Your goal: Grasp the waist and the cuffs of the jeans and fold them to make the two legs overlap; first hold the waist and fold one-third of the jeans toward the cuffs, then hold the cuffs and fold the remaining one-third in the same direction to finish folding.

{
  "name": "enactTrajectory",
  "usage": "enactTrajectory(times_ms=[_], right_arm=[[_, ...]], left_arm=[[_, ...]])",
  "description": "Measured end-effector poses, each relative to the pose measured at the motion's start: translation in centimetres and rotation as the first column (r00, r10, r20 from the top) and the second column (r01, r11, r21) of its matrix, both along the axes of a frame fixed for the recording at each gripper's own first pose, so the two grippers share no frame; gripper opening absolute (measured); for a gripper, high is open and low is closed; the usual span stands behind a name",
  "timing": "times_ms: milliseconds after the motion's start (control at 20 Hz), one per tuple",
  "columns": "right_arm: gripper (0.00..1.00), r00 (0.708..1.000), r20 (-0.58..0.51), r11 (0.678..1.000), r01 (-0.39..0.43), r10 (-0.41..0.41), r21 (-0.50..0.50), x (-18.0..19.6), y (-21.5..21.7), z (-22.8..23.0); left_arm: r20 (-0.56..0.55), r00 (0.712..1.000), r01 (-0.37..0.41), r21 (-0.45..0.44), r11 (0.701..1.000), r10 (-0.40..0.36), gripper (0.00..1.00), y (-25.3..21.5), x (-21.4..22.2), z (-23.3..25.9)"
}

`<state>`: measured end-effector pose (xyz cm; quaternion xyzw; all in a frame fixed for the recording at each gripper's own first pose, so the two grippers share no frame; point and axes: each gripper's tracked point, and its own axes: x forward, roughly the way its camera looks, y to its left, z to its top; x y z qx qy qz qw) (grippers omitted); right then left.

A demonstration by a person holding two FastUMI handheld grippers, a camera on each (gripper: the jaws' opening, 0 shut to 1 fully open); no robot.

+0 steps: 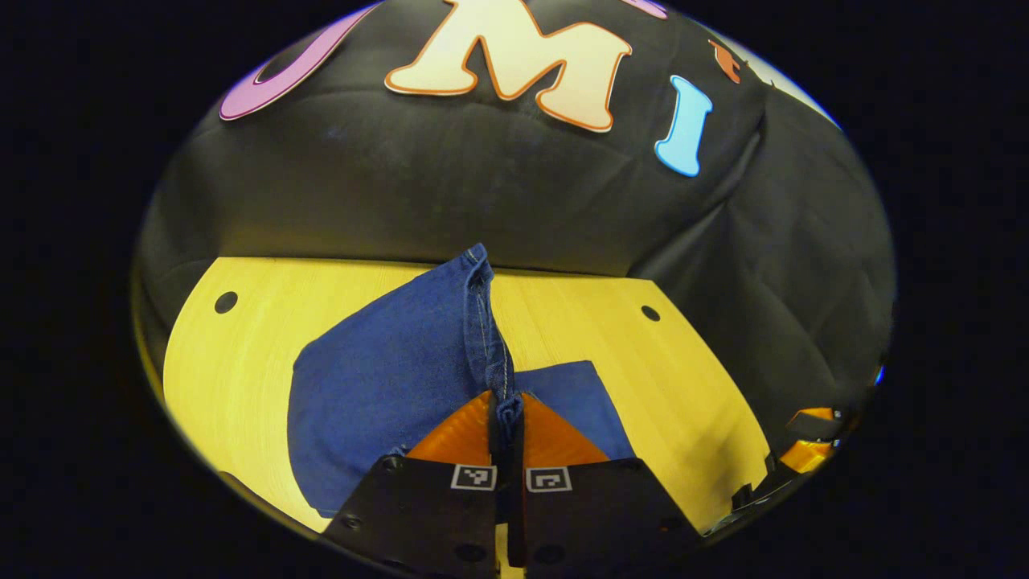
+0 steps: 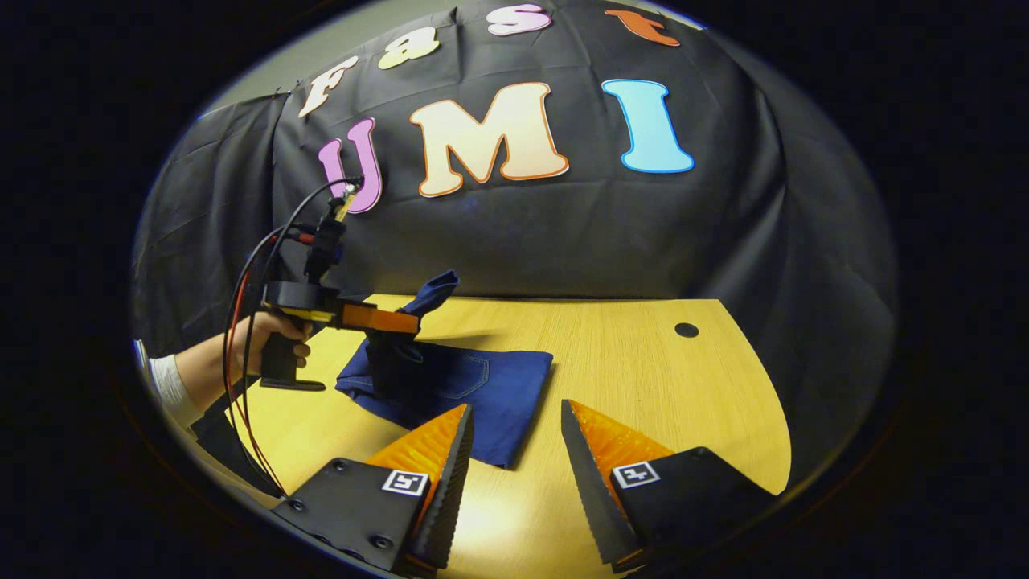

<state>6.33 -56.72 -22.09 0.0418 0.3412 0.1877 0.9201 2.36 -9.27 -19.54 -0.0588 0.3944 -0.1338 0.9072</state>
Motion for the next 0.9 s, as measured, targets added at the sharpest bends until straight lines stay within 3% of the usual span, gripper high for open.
enactTrajectory(times_ms=[50,100,150,250,300,350,400,500,650,900], right_arm=[[0.68,1.0,0.003,1.0,-0.009,0.009,0.0,0.1,-0.2,0.1],[0.68,1.0,0.006,1.0,-0.02,0.02,0.003,0.3,-0.2,0.2],[0.68,0.999,0.013,0.999,-0.032,0.032,0.006,0.4,-0.2,0.4],[0.68,0.998,0.034,0.998,-0.056,0.055,0.013,0.6,0.0,1.0],[0.65,0.996,0.057,0.998,-0.067,0.066,0.018,0.8,0.3,1.5],[0.71,0.994,0.086,0.997,-0.075,0.072,0.026,1.1,0.6,2.2],[0.71,0.99,0.121,0.996,-0.078,0.074,0.035,1.4,0.9,3.2],[0.77,0.977,0.203,0.993,-0.091,0.073,0.08,2.0,2.0,5.9],[0.99,0.937,0.346,0.985,-0.099,0.045,0.141,3.2,3.5,11.2],[0.99,0.881,0.472,0.974,-0.083,-0.027,0.21,3.6,3.8,17.7]], left_arm=[[-0.006,1.0,0.004,-0.004,1.0,-0.004,0.0,-1.0,-0.7,-0.7],[-0.009,1.0,0.011,-0.015,1.0,-0.011,0.07,-2.0,-1.3,-1.0],[-0.002,1.0,0.031,-0.066,0.997,-0.031,0.03,-3.7,-2.1,-0.5],[0.059,0.997,0.056,-0.162,0.985,-0.047,0.4,-7.5,-3.2,1.7],[0.111,0.993,0.059,-0.169,0.984,-0.04,0.59,-8.6,-3.3,3.2],[0.172,0.985,0.059,-0.156,0.986,-0.032,0.77,-8.5,-3.7,4.6],[0.229,0.973,0.055,-0.13,0.99,-0.024,0.96,-8.5,-4.0,6.2],[0.332,0.943,0.026,-0.087,0.996,0.004,0.95,-8.2,-4.9,9.4],[0.504,0.859,-0.074,-0.039,0.996,0.084,0.95,-5.8,-6.5,15.5],[0.654,0.744,-0.204,0.021,0.979,0.142,0.95,-1.6,-10.0,23.5]])
